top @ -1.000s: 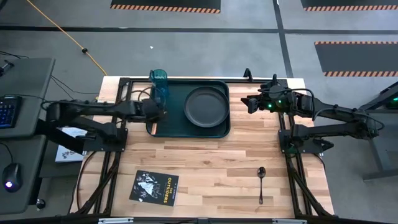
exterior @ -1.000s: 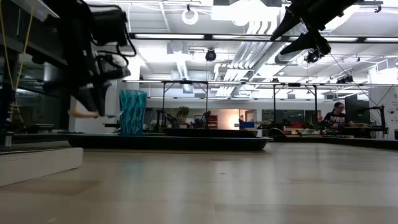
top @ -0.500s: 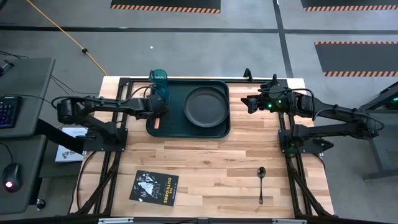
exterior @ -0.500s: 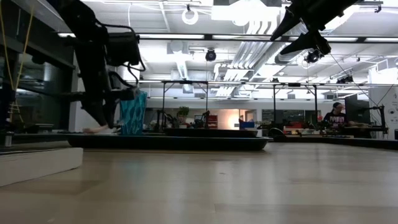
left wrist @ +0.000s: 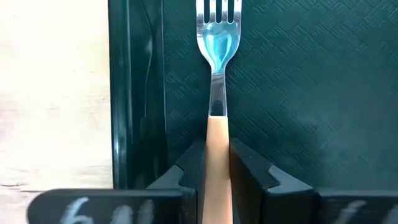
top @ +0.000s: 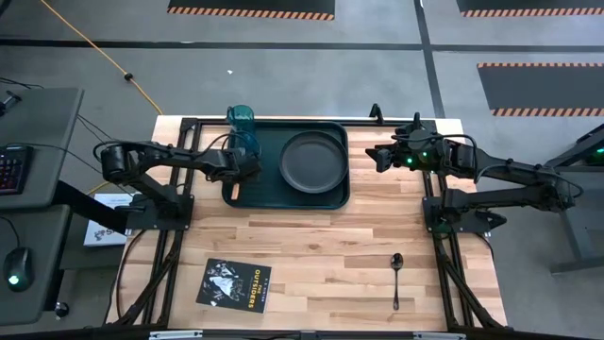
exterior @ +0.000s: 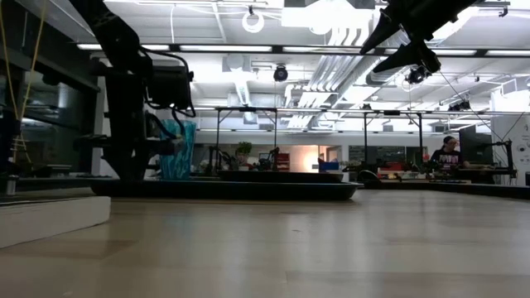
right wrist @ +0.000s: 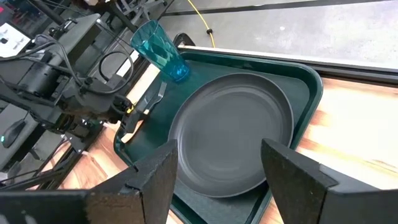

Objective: Pick and place plate/cup/fork/spoon on tray
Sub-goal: Put the light orange fork on the dark green tray to the bottom of the blue cup, then put the black spoon on the dark green tray to the right side of the light orange fork

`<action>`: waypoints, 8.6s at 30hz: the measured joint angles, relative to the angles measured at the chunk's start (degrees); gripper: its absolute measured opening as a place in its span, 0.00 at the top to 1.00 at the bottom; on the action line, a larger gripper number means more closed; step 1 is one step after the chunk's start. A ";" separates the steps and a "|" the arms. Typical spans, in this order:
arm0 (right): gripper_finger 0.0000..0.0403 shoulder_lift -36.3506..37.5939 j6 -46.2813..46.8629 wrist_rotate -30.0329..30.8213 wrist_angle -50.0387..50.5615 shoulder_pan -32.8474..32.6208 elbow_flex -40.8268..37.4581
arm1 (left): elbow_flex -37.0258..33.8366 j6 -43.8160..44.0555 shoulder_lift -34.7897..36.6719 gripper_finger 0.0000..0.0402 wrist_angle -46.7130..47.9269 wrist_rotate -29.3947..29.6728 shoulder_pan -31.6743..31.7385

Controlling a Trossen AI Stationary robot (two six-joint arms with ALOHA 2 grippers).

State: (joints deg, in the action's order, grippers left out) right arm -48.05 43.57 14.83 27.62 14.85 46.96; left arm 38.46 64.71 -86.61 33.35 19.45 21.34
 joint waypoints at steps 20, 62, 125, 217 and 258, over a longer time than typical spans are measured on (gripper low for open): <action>0.45 0.01 -0.06 0.00 0.00 0.00 0.00 | -0.13 0.64 0.24 0.69 -0.27 -0.05 0.02; 0.45 -3.71 36.44 -28.71 17.69 -19.85 0.02 | -0.11 -27.46 51.82 0.49 -42.28 -27.19 -2.80; 1.00 -24.09 48.02 -11.27 9.01 -38.80 2.45 | -0.13 -26.39 51.80 0.49 -42.28 -26.84 -1.81; 0.77 -94.36 13.04 -18.38 -6.76 -0.72 74.25 | -0.11 -26.39 51.80 0.49 -52.49 -20.16 -1.82; 1.00 -14.49 -3.05 -4.12 0.68 -7.68 2.42 | 17.03 -63.04 14.60 0.76 4.82 -22.30 -2.01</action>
State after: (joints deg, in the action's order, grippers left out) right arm -62.54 40.51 10.71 28.30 7.16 49.38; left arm 55.48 1.67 -72.01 38.17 -2.85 19.33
